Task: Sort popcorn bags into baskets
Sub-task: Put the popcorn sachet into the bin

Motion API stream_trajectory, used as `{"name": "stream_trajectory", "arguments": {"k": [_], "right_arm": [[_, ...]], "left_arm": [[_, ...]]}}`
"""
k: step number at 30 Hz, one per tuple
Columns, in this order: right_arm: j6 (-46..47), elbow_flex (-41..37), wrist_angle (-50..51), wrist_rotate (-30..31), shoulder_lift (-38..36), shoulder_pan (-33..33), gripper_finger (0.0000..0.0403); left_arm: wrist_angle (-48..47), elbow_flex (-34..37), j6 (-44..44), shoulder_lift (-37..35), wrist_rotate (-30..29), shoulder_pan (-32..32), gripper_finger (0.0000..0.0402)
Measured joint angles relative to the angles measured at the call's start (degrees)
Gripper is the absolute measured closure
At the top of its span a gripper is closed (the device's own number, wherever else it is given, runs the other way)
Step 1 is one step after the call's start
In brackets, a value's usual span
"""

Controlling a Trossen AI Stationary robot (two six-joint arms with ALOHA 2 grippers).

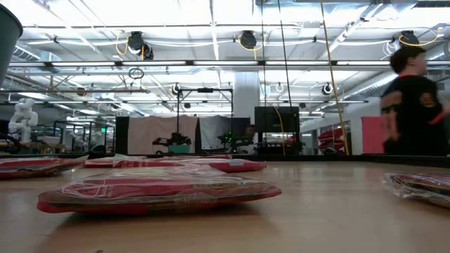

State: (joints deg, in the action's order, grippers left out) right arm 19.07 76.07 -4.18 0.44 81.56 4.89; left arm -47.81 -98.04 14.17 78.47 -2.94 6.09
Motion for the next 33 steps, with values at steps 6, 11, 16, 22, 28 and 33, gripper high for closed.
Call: {"name": "stream_trajectory", "arguments": {"k": [6, 11, 16, 22, 28, 33], "right_arm": [[2.3, 0.0, 0.0, 1.3, 0.0, 0.6, 0.0346], [5.6, 0.0, 5.7, 1.3, 0.0, 1.0, 0.0304], [11.1, 0.0, 13.0, 1.2, 0.0, 1.6, 0.0286], [15.9, 0.0, 19.8, 1.1, 0.0, 2.0, 0.0285], [17.8, 0.0, 22.5, 1.0, 0.0, 2.0, 0.0285], [17.7, 0.0, 22.5, 1.0, 0.0, 2.0, 0.0284]], "left_arm": [[-3.3, 0.1, 0.5, -2.0, -0.1, 0.6, 0.0361], [-12.5, 0.0, 4.1, -4.8, 0.0, 3.1, 0.0382], [-23.3, 0.0, 13.4, -6.4, 0.1, 10.3, 0.0382], [-34.3, 0.0, 26.8, -3.2, 0.0, 25.0, 0.0375], [-36.5, 0.0, 38.5, 1.3, -3.3, 37.0, 0.0381], [-38.7, 0.0, 45.1, 6.2, -6.3, 43.4, 0.0370]]}}
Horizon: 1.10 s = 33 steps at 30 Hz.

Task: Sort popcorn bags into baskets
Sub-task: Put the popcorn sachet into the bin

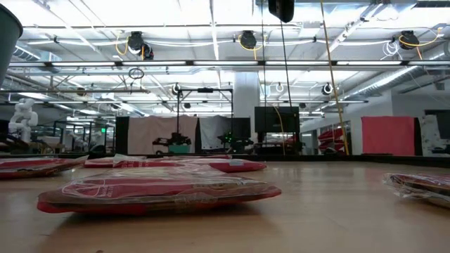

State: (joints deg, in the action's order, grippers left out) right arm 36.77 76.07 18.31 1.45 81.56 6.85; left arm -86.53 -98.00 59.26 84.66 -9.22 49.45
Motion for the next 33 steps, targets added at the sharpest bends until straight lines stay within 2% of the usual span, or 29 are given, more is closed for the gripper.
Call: {"name": "stream_trajectory", "arguments": {"k": [7, 13, 18, 25, 33], "right_arm": [[1.7, 0.0, 0.0, 0.0, 0.0, 0.0, 0.0284], [3.3, 0.0, -0.1, -0.3, 0.0, 1.0, 0.0284], [3.7, 0.0, 0.0, -0.6, 0.0, 2.2, 0.0284], [4.6, 0.0, 0.0, -3.3, 0.0, 2.3, 0.0284], [4.3, 0.0, 0.0, -5.2, 0.0, 2.2, 0.0284]], "left_arm": [[-0.4, 0.0, -0.6, 7.8, -0.3, 5.0, 0.0379], [-1.8, 0.0, -3.7, 14.8, -0.4, 6.1, 0.0359], [-2.7, 0.0, -3.6, 20.1, 0.1, 6.2, 0.0362], [-2.0, 0.0, -0.8, 23.3, 1.2, 6.2, 0.0372], [-2.1, 0.0, -1.0, 26.2, 0.1, 6.2, 0.0351]]}}
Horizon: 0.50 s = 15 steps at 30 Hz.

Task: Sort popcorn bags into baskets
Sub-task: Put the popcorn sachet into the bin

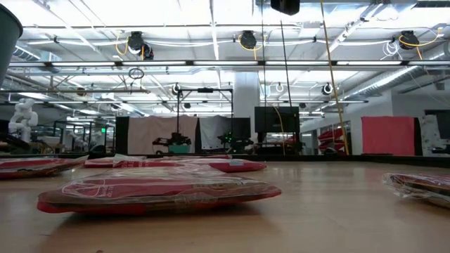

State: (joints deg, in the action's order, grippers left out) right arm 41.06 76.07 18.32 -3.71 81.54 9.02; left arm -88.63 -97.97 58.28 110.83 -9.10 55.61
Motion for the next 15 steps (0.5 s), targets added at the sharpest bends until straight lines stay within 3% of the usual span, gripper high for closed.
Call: {"name": "stream_trajectory", "arguments": {"k": [15], "right_arm": [[-0.4, 0.0, 0.0, -1.1, 0.0, -0.1, 0.0284]], "left_arm": [[2.2, 0.9, 0.4, 3.2, 0.3, 0.1, 0.0343]]}}
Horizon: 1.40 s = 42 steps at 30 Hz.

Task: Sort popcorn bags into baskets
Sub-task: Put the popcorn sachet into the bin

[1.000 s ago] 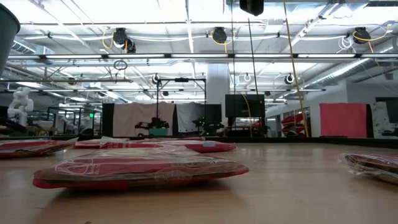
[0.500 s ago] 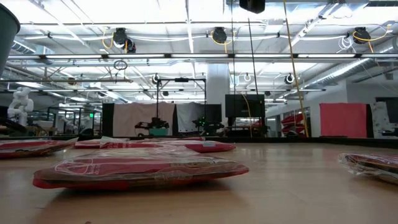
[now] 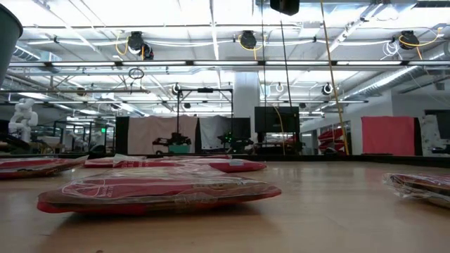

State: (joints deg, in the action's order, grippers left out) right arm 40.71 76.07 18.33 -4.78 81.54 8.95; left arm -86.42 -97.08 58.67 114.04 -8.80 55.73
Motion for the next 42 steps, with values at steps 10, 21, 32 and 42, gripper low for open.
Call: {"name": "stream_trajectory", "arguments": {"k": [10, 21, 32, 42], "right_arm": [[-0.9, 0.0, 0.0, 0.0, 0.0, 0.0, 0.0284], [-0.9, 0.0, 0.0, 0.1, 0.0, 0.0, 0.0284], [-1.2, 0.0, 0.0, 0.2, 0.0, 0.0, 0.0284], [-2.6, 0.0, 0.0, 0.2, 0.0, -0.2, 0.0284]], "left_arm": [[-3.4, 0.4, 1.0, -0.1, 0.0, 0.3, 0.0264], [-1.1, 0.4, 3.0, -0.3, 1.8, 1.0, 0.0254], [-0.3, 0.4, 13.0, -8.9, 1.2, 1.7, 0.0209], [-0.4, 0.4, 18.1, -20.7, -10.2, -1.3, 0.0252]]}}
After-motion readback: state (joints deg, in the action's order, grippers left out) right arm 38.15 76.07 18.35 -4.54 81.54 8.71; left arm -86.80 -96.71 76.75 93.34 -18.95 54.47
